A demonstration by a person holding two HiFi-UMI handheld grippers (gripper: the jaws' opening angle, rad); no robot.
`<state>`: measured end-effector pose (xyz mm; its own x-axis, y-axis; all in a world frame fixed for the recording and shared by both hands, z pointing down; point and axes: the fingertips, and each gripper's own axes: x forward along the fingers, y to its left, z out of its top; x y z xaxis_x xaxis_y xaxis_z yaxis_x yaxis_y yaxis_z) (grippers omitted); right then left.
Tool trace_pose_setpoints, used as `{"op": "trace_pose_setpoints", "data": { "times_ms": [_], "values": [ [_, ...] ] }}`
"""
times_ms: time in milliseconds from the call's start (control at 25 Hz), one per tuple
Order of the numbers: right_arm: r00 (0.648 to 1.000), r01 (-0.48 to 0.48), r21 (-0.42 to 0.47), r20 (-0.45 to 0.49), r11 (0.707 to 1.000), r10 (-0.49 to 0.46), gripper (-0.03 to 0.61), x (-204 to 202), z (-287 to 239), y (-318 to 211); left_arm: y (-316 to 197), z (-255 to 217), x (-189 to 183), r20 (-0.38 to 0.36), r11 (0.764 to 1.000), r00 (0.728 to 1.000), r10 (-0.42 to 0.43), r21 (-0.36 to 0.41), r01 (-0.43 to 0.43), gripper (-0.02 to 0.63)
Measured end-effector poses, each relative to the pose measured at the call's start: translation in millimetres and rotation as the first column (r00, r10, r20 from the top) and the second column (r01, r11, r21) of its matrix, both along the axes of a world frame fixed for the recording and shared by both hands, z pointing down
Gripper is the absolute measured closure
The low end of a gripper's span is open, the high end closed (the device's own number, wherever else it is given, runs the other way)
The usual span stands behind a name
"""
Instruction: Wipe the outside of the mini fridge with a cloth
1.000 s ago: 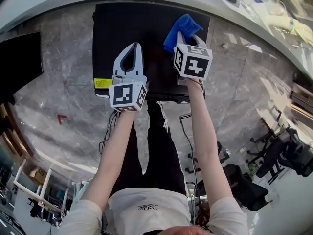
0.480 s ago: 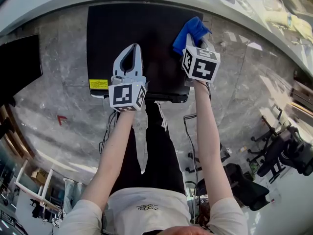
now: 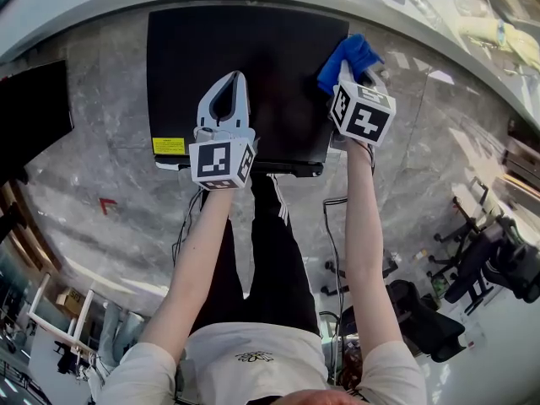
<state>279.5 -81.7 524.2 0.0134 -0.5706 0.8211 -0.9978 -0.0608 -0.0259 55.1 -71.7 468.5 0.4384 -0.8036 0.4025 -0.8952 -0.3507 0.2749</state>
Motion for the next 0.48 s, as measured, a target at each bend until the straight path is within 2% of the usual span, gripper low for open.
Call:
{"op": "trace_pose_setpoints", "data": {
  "times_ms": [280,480],
  "values": [
    [0.997,-0.071,0.000,-0.034,0.998,0.071,0.517,22.7,-1.4,5.4,3.2,3.1,-6.1,0.004,1.000,1.000,-0.001,-0.001,0.001,0.609],
    [0.999,-0.020,0.054,-0.044,0.998,0.022,0.517,2.0,-31.2,1.9,2.5,3.8,-20.6,0.004,1.000,1.000,-0.025,-0.003,0.025,0.609]
  ]
}}
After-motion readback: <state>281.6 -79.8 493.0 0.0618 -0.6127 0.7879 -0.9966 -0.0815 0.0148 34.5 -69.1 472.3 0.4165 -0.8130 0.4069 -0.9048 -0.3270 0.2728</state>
